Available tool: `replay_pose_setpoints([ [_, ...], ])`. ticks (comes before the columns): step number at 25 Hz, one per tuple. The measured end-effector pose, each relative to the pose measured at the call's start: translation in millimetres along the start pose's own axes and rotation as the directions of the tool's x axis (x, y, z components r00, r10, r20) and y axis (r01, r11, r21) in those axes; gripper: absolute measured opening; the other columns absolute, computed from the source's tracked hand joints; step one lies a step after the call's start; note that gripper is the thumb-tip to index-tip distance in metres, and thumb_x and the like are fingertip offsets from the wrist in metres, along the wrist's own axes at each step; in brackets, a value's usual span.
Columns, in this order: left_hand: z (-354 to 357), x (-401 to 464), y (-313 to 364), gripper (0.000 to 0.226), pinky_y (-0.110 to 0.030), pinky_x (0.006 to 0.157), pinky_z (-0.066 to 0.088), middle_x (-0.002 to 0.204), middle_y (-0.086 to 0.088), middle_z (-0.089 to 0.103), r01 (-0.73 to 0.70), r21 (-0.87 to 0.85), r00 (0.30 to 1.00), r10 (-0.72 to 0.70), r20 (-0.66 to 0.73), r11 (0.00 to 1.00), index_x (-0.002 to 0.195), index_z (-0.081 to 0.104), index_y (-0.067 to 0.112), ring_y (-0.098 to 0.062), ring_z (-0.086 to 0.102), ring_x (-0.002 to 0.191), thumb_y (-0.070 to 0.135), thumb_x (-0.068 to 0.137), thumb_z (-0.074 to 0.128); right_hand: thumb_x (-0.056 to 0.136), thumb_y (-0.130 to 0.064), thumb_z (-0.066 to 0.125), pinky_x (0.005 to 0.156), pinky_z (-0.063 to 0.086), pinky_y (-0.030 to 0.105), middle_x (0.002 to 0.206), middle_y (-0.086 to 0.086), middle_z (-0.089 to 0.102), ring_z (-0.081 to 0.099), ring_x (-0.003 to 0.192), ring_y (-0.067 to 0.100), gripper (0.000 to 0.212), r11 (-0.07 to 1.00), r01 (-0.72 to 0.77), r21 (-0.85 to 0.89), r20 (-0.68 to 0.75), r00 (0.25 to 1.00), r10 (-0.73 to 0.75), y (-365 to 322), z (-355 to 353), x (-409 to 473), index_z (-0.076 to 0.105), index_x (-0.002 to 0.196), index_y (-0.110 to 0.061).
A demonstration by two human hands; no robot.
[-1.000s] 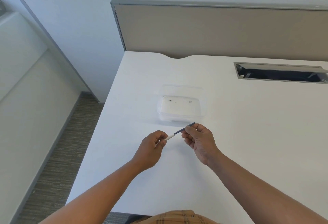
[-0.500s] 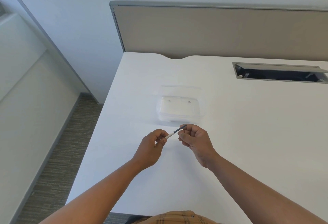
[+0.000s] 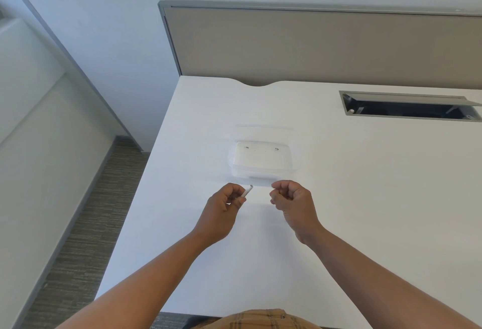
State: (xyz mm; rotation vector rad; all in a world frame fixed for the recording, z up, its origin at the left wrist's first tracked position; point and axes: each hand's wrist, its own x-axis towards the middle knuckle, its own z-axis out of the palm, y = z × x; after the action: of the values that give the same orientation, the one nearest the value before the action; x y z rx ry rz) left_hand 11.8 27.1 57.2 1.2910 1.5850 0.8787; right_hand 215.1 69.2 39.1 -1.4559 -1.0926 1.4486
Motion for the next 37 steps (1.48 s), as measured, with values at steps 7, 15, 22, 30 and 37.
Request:
replay_pose_setpoints([
  [7,1,-1,-4,0.012,-0.009,0.062,0.042,0.093,0.002,0.07,0.019,0.002,1.0,-0.019,0.009,1.0,0.092,0.064,0.032,0.001,0.053,0.07,0.021,0.099,0.062,0.085,-0.011,0.068,0.059,0.047,0.024,0.091,-0.005,0.066,0.061,0.064,0.005,0.019,0.887,-0.091,-0.453,-0.174,0.985,0.011,25,-30,5,0.065,0.095,-0.027],
  [15,4,-2,-8,0.014,-0.01,0.06,0.042,0.09,0.004,0.07,0.031,0.003,0.999,-0.031,0.02,1.0,0.091,0.064,0.033,0.0,0.052,0.067,0.023,0.099,0.062,0.081,-0.026,0.072,0.065,0.05,0.033,0.076,-0.007,0.067,0.064,0.072,0.018,0.011,0.663,-0.114,-0.74,-0.054,0.992,0.11,40,-40,3,0.064,0.077,-0.02],
  [22,2,1,-8,0.016,-0.011,0.058,0.042,0.09,0.002,0.067,0.019,0.03,1.0,-0.02,0.024,0.999,0.091,0.063,0.034,-0.004,0.05,0.067,0.02,0.099,0.06,0.078,-0.024,0.07,0.052,0.043,0.019,0.061,-0.014,0.059,0.05,0.056,0.006,0.01,0.807,0.038,-0.589,0.035,0.999,-0.022,16,-34,-1,0.064,0.071,-0.024],
  [30,-1,4,-6,0.021,-0.011,0.06,0.042,0.086,0.006,0.065,-0.009,0.057,1.0,0.009,0.01,0.998,0.093,0.062,0.037,-0.005,0.051,0.071,0.019,0.101,0.055,0.089,-0.017,0.071,0.061,0.046,0.014,0.07,-0.02,0.068,0.057,0.063,0.006,0.015,0.916,0.229,-0.33,0.187,0.967,-0.174,-30,-20,-11,0.076,0.087,-0.031],
  [37,-1,2,-3,0.018,-0.012,0.065,0.04,0.088,0.012,0.062,-0.044,0.085,0.999,0.041,0.03,0.995,0.098,0.064,0.031,-0.008,0.053,0.08,0.016,0.101,0.055,0.091,-0.012,0.071,0.063,0.047,0.011,0.082,-0.01,0.073,0.06,0.065,-0.001,0.019,0.898,0.25,-0.363,0.186,0.963,-0.193,-33,-16,-14,0.076,0.091,-0.03],
])
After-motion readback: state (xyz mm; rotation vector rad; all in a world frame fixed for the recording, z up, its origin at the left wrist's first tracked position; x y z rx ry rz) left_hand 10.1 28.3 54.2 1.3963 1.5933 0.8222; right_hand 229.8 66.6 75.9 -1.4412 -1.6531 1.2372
